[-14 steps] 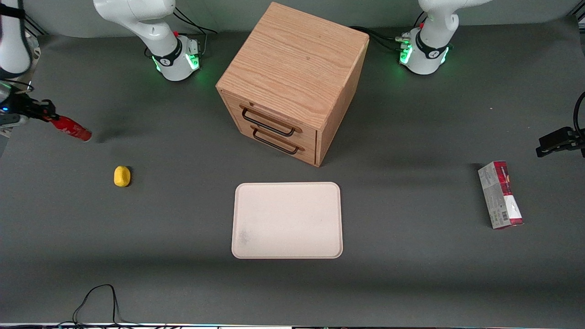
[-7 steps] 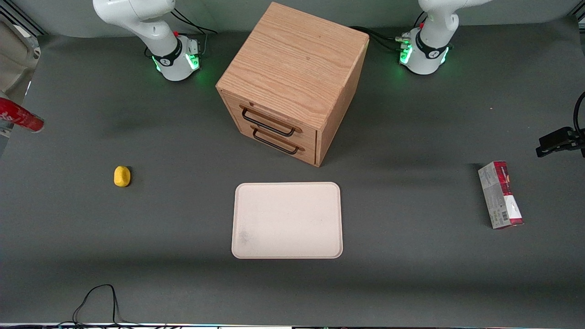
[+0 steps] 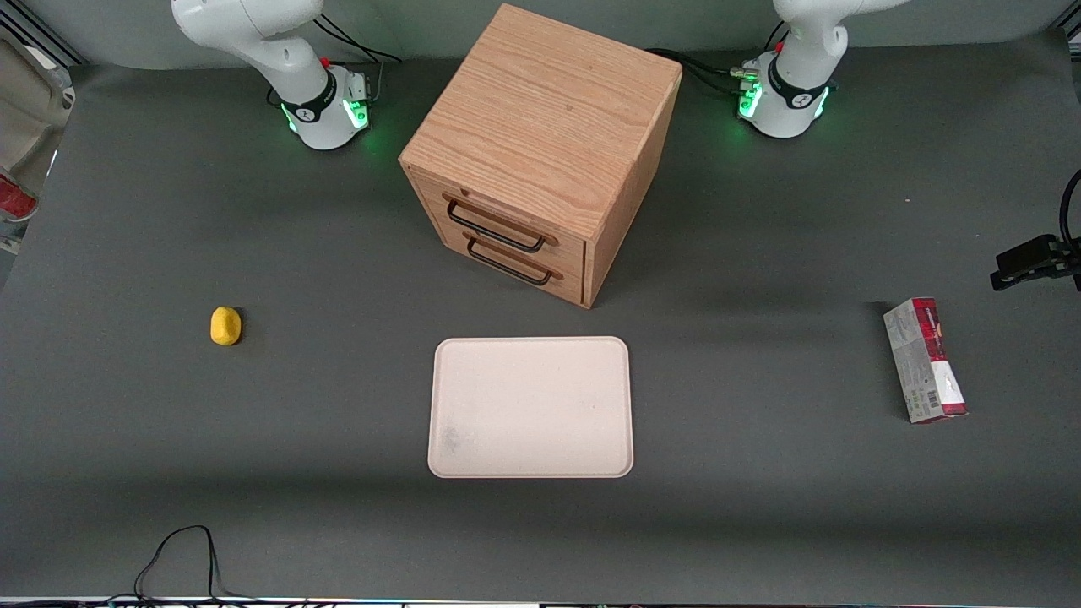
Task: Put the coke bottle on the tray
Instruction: 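Close the right gripper on the bottle and lift it, then carry the held bottle with the right gripper toward the white tray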
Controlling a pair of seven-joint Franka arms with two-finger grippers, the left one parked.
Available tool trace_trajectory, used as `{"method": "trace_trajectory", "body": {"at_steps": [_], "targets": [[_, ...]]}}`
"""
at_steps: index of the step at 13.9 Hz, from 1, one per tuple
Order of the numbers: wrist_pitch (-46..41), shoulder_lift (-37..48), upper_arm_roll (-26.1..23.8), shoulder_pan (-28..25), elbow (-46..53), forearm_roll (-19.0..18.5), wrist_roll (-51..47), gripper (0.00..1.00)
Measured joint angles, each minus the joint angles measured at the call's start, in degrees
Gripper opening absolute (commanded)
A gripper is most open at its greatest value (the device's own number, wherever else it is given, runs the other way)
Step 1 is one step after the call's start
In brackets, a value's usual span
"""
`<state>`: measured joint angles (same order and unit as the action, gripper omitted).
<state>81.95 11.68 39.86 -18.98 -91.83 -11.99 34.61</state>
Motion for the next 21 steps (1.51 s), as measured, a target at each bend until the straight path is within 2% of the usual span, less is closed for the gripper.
{"method": "trace_trajectory", "body": {"at_steps": [3,8,10,16,21], "targets": [[0.3,-6.3,-0.2,-4.4,3.6,4.7,-1.5,0.0],[0.2,-21.0,-1.0,-13.3,16.6,12.9,-5.1,0.0],[0.0,-26.4,-3.2,-14.7,22.0,15.6,-8.0,0.0],[-0.2,-39.7,-17.1,-14.8,35.5,16.8,-22.7,0.0],[-0.2,-42.9,-26.3,-14.7,40.0,16.9,-33.9,0.0]]}}
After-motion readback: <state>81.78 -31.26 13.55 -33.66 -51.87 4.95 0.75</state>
